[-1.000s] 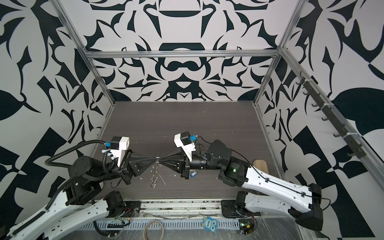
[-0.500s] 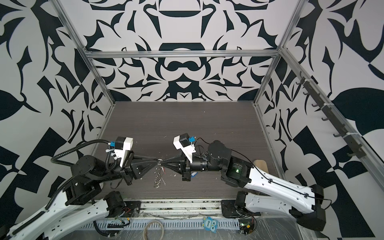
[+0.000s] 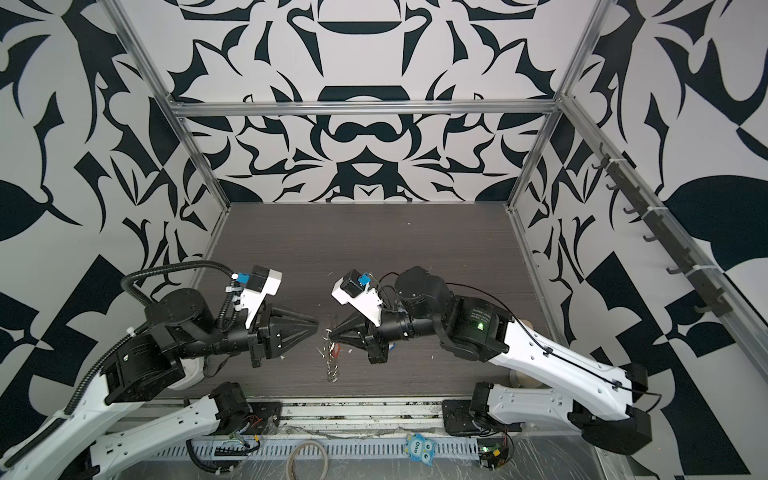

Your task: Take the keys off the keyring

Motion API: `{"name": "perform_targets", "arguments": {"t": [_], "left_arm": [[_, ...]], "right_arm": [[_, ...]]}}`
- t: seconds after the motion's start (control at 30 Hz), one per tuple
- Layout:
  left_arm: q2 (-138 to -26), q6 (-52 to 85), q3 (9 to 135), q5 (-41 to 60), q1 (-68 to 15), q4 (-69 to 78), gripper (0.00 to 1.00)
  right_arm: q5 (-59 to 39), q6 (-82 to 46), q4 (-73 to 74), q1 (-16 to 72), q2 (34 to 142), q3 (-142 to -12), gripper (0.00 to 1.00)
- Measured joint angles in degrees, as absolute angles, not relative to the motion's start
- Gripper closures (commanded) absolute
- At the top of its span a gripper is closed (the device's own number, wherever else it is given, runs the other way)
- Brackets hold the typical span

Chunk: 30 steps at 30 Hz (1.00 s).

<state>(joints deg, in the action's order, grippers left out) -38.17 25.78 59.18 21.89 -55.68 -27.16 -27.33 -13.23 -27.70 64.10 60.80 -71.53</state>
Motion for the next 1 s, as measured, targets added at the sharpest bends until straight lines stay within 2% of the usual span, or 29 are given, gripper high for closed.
{"name": "perform_targets", "arguments": {"t": [0.17,0.33,1.0], "left_arm": [[-41.32,24.4,61.78,22.37,-55.68,-32.82,0.81],[-42.11,23.92,62.39,23.0,-55.68,-35.62,0.81],[-43.9,23.55,62.87,25.58,-55.68,-36.34,0.87]], "right_arm": [[-28.25,-11.77,-31.9,63.83,62.24,-73.17,1.0],[-28.56,-11.29,-33.43,63.64,62.48,-73.78,1.0],[-28.97,-10.37,-34.54,63.2,64.34,-75.18,1.0]]}}
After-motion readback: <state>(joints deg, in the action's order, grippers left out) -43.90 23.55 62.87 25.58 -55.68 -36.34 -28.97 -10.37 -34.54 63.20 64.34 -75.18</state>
